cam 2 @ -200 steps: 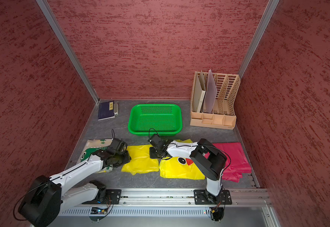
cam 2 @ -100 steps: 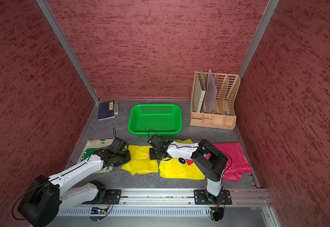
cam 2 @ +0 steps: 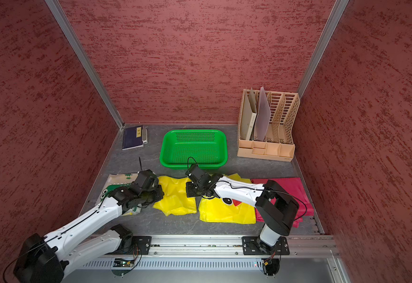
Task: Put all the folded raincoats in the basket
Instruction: Pick up the raincoat from the center of the board, then place the raincoat in the basket.
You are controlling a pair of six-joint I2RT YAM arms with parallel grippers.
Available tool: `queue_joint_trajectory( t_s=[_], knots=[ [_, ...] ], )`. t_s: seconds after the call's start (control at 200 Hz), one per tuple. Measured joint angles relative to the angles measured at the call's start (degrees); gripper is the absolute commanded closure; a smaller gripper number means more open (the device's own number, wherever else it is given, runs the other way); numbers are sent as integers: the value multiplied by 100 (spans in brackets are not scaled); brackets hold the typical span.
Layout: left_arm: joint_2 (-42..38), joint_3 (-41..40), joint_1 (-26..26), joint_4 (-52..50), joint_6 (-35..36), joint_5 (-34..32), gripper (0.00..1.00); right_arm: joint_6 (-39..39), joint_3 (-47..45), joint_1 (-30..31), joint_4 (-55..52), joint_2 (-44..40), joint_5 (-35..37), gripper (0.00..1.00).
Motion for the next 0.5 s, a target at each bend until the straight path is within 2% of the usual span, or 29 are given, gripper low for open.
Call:
queue_joint_trajectory(
  t_s=[0.501],
  knots=[
    [-293, 732, -378, -533, -48, -313, 100, -173, 155, 4, -498, -822, 162, 100]
  ],
)
